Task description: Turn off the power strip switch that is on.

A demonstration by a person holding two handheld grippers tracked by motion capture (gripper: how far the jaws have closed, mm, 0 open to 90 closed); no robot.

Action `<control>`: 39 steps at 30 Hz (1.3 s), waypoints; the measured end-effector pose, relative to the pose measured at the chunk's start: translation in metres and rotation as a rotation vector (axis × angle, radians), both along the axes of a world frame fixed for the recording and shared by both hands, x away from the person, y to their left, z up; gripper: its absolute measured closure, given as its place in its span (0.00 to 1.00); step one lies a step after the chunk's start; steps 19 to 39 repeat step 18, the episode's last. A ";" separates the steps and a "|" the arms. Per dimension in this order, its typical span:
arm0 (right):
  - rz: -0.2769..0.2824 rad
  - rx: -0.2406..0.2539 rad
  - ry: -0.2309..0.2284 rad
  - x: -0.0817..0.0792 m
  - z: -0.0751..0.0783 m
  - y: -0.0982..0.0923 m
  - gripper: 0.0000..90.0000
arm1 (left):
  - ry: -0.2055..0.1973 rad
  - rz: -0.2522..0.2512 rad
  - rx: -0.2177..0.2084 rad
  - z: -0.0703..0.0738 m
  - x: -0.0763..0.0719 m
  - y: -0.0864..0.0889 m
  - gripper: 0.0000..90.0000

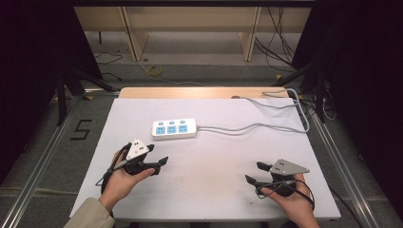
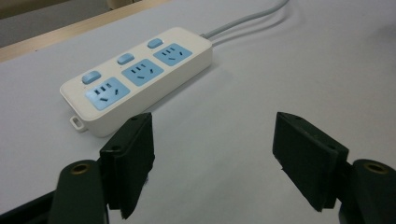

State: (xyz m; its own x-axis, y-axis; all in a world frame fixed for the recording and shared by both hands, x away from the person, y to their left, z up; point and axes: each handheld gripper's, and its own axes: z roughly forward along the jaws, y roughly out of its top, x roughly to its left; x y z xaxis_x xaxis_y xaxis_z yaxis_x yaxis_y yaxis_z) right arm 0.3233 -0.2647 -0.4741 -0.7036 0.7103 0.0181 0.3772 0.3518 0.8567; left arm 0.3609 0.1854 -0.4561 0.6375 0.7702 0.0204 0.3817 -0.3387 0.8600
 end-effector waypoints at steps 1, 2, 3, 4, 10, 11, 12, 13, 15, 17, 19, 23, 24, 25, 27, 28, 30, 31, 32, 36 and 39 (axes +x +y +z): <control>0.001 0.000 0.002 0.000 0.000 0.000 0.37 | -0.001 -0.004 0.003 -0.002 -0.002 0.002 0.32; 0.003 0.000 0.002 0.000 0.000 0.000 0.37 | -0.001 -0.012 0.009 -0.005 -0.004 0.004 0.32; 0.004 -0.002 0.003 0.000 0.000 0.000 0.37 | 0.001 -0.016 0.015 -0.008 -0.006 0.004 0.32; 0.004 -0.001 0.005 0.000 0.000 0.000 0.37 | 0.007 -0.017 0.012 -0.011 -0.008 0.004 0.32; 0.015 -0.005 0.004 0.000 0.000 0.002 0.37 | -0.012 -0.032 0.020 -0.011 -0.013 -0.002 0.32; 0.014 -0.004 0.003 0.000 0.000 0.002 0.37 | -0.010 -0.035 0.018 -0.012 -0.014 -0.004 0.32; 0.015 -0.004 0.003 0.000 0.000 0.002 0.37 | -0.005 -0.038 0.025 -0.013 -0.014 -0.006 0.32; 0.015 -0.003 0.002 0.000 0.000 0.002 0.37 | 0.000 -0.047 0.038 -0.015 -0.015 -0.008 0.32; 0.015 -0.003 0.003 0.000 0.000 0.002 0.37 | 0.005 -0.061 0.059 -0.016 -0.015 -0.011 0.32; 0.015 -0.005 0.004 0.000 0.000 0.002 0.37 | 0.008 -0.072 0.072 -0.018 -0.015 -0.014 0.32; 0.015 -0.004 0.005 0.000 0.000 0.002 0.37 | 0.014 -0.079 0.079 -0.018 -0.016 -0.015 0.32; 0.015 -0.004 0.005 0.000 0.000 0.002 0.37 | 0.014 -0.079 0.079 -0.018 -0.016 -0.015 0.32; 0.015 -0.004 0.005 0.000 0.000 0.002 0.37 | 0.014 -0.079 0.079 -0.018 -0.016 -0.015 0.32; 0.015 -0.004 0.005 0.000 0.000 0.002 0.37 | 0.014 -0.079 0.079 -0.018 -0.016 -0.015 0.32; 0.015 -0.004 0.005 0.000 0.000 0.002 0.37 | 0.014 -0.079 0.079 -0.018 -0.016 -0.015 0.32; 0.015 -0.004 0.005 0.000 0.000 0.002 0.37 | 0.014 -0.079 0.079 -0.018 -0.016 -0.015 0.32; 0.015 -0.004 0.005 0.000 0.000 0.002 0.37 | 0.014 -0.079 0.079 -0.018 -0.016 -0.015 0.32; 0.015 -0.004 0.005 0.000 0.000 0.002 0.37 | 0.014 -0.079 0.079 -0.018 -0.016 -0.015 0.32; 0.015 -0.004 0.005 0.000 0.000 0.002 0.37 | 0.014 -0.079 0.079 -0.018 -0.016 -0.015 0.32; 0.015 -0.004 0.005 0.000 0.000 0.002 0.37 | 0.014 -0.079 0.079 -0.018 -0.016 -0.015 0.32; 0.015 -0.004 0.005 0.000 0.000 0.002 0.37 | 0.014 -0.079 0.079 -0.018 -0.016 -0.015 0.32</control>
